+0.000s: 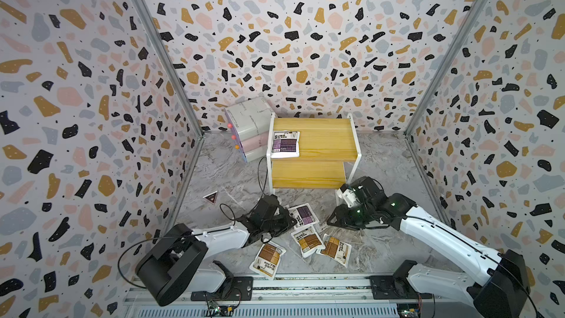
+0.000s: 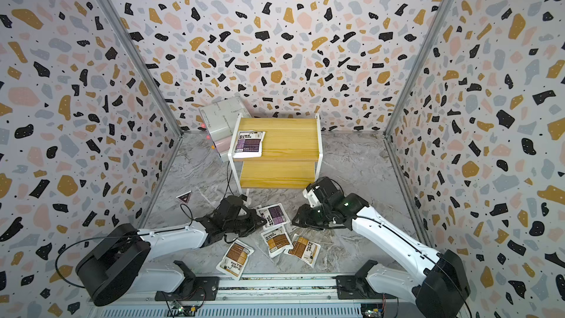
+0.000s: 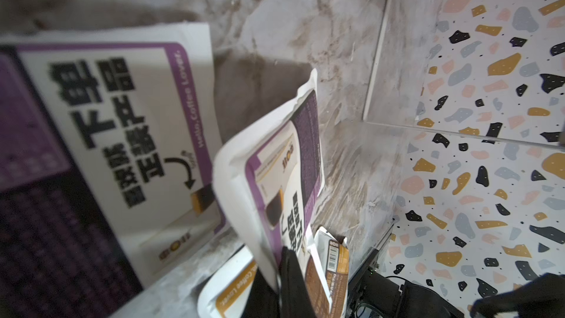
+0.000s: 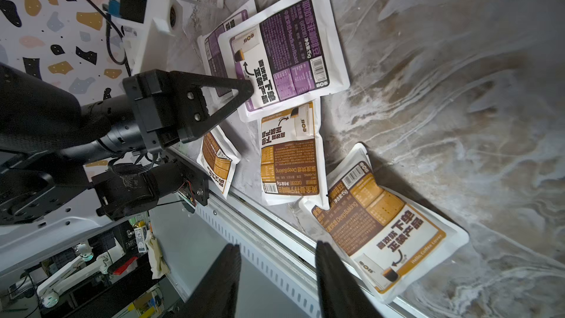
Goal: Place the bagged coffee beans on the shelf by color
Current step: Pick up the bagged coffee beans at the center of the board.
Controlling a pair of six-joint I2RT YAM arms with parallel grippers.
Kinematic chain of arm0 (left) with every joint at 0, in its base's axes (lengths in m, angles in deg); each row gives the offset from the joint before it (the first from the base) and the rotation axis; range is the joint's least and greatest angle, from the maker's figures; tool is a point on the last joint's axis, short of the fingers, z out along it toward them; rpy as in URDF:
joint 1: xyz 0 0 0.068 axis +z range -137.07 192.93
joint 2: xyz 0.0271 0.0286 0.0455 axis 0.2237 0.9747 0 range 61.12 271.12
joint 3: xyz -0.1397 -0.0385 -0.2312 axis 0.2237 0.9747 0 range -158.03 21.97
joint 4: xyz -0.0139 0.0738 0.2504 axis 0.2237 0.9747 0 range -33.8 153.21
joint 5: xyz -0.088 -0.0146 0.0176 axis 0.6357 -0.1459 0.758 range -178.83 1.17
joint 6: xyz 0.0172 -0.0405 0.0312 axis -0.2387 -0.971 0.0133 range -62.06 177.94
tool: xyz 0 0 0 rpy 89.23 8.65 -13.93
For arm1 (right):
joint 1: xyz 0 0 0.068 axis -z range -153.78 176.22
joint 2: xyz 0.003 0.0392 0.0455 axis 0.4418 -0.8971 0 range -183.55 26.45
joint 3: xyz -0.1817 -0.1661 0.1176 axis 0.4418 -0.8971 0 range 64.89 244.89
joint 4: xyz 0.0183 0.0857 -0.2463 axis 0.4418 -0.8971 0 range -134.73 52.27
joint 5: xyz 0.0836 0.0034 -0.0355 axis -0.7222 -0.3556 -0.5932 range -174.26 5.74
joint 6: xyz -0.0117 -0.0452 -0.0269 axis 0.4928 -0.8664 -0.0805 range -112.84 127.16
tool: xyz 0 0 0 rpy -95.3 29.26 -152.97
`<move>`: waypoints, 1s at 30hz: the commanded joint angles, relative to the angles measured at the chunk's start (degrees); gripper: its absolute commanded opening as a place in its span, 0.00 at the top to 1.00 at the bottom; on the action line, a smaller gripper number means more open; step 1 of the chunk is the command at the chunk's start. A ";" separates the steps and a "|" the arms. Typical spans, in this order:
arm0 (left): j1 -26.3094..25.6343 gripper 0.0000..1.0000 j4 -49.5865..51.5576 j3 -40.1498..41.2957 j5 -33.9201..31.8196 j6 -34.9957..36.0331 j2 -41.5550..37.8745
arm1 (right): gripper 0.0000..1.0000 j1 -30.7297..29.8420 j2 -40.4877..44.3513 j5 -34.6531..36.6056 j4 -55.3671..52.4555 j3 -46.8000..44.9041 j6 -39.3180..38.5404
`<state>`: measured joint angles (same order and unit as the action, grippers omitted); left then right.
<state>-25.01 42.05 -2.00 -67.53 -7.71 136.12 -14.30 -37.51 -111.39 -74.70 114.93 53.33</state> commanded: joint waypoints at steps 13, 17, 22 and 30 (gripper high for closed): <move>-0.04 0.97 20.02 -7.85 11.48 -0.10 -19.42 | 0.39 -0.18 7.03 -2.08 -6.90 4.69 -3.63; 0.05 0.97 28.55 -10.41 16.77 1.91 -26.50 | 0.31 -0.17 6.66 -2.11 -14.30 9.66 -10.43; 0.14 0.97 35.83 -15.62 24.27 6.40 -29.19 | 0.24 -0.09 6.22 -3.28 -20.49 15.73 -14.99; 0.14 0.97 33.83 -20.80 32.49 5.87 -30.53 | 0.14 0.26 6.20 -11.40 -19.39 21.19 -13.30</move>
<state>-25.01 76.35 -20.05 -40.19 -3.33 106.31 -14.25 -31.43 -118.15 -93.47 133.16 40.22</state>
